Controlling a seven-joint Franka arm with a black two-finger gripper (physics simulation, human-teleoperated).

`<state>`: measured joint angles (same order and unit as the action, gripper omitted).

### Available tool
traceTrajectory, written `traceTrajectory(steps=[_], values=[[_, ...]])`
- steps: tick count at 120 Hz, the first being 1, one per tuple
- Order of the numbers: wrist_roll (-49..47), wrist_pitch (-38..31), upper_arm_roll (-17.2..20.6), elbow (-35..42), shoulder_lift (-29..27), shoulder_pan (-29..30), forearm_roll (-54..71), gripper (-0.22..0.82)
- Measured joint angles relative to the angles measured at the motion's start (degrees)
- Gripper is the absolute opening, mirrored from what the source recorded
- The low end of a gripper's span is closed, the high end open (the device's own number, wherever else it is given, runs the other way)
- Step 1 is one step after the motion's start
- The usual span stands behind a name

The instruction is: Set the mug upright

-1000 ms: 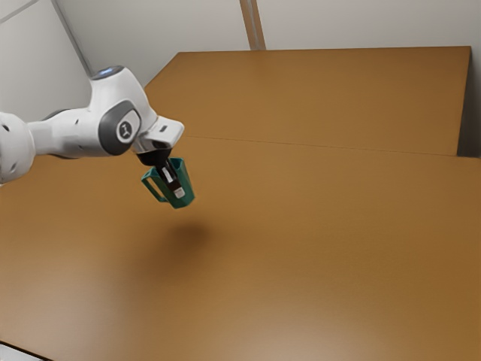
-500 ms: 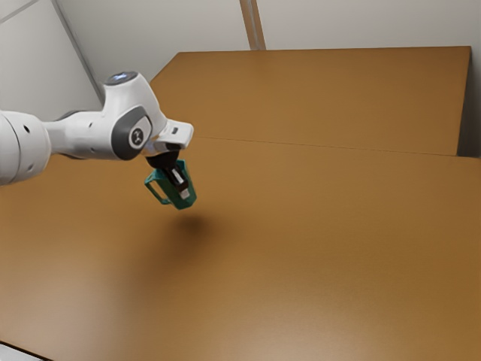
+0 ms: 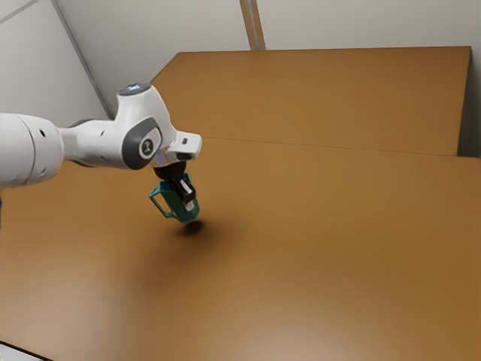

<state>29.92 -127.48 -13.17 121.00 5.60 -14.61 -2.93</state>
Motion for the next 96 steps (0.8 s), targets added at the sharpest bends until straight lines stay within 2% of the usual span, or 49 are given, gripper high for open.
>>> traceTrajectory(steps=[28,50,96], values=[[-1.59,-1.13,-0.01,0.96,0.43,-0.01,0.07,-0.17],[-2.06,-1.48,-0.01,1.10,0.43,-0.01,-0.31,-0.01],[-2.75,-1.65,0.59,0.87,-0.07,-0.11,-0.45,0.21]])
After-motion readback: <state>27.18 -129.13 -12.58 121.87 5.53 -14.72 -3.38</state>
